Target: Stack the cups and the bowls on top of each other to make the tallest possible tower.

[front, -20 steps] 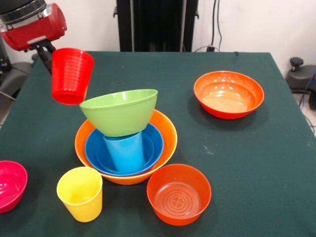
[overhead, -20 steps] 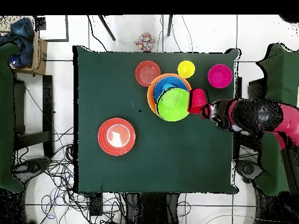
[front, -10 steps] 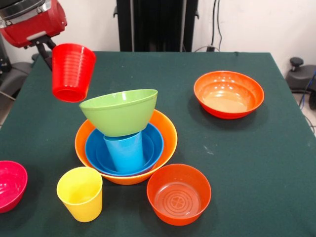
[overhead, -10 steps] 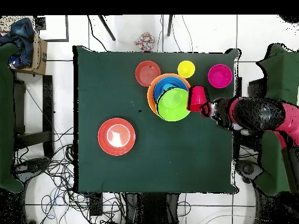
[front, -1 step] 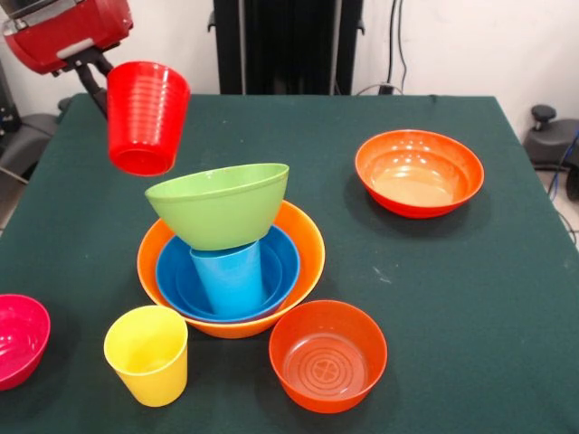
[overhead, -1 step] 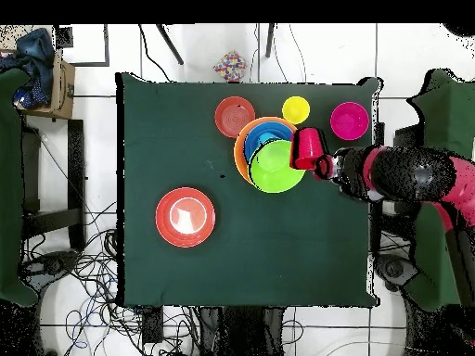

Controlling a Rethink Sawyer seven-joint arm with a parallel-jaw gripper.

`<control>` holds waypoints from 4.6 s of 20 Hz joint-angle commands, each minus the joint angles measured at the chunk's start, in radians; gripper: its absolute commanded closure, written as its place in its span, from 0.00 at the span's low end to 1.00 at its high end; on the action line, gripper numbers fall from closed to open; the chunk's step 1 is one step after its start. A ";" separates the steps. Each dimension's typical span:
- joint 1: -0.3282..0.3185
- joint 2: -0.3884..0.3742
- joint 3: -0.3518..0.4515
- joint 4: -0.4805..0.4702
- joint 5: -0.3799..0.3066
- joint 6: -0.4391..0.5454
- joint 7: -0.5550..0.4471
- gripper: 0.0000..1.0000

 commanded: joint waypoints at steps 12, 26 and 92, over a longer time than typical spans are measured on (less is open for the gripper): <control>0.109 -0.002 -0.036 0.083 -0.034 0.017 -0.147 1.00; 0.110 0.024 -0.049 0.100 -0.022 0.032 -0.140 0.00; 0.323 0.213 -0.291 -0.511 -0.058 0.047 -0.057 0.00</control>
